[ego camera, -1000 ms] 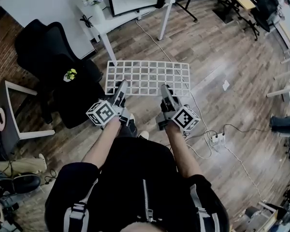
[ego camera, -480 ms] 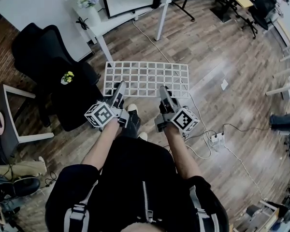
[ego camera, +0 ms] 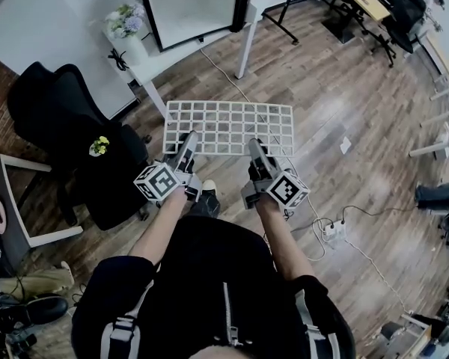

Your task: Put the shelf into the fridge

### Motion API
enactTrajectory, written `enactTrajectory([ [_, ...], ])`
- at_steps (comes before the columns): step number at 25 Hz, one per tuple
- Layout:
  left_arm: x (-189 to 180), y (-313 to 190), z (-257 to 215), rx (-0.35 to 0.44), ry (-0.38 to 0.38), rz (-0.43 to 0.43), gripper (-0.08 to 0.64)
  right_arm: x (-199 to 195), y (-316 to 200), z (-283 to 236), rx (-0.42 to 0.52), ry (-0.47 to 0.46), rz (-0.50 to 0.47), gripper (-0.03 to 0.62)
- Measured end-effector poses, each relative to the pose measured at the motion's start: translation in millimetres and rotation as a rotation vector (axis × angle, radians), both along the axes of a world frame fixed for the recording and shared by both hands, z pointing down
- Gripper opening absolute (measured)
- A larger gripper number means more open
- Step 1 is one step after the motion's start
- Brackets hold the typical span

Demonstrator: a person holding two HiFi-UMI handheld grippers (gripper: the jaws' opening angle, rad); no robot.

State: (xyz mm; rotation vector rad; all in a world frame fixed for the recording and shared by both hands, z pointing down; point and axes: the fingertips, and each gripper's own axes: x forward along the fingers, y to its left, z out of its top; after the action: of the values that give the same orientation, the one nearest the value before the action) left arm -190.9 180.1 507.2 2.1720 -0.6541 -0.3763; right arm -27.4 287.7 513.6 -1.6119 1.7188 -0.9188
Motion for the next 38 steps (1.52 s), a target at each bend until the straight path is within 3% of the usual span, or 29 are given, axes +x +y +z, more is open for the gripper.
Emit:
enactTrajectory([
  [4,17.5,-69.0,-6.8,0.003,0.002,0.012,0.124,16.3,-66.4,-7.9,-0.01,0.013,0.009,0.106],
  [13,30.6,-128.8,-15.4,0.038,0.013,-0.02,0.124,32.0,-132.7,-14.0,0.019,0.015,-0.033,0.107],
  [22,-24.2,-154.6,1.0,0.031,0.018,-0.072,0.124,-17.0,-166.0,2.4,0.015,0.033,-0.075,0.107],
  [28,28.0,-194.4,-13.1,0.027,0.0,-0.122,0.124,40.2,-214.5,-13.1,0.019,0.021,-0.12,0.107],
  [38,55.7,-263.0,-9.1,0.025,-0.008,-0.272,0.124,76.6,-311.2,-4.0,0.027,-0.013,-0.286,0.107],
])
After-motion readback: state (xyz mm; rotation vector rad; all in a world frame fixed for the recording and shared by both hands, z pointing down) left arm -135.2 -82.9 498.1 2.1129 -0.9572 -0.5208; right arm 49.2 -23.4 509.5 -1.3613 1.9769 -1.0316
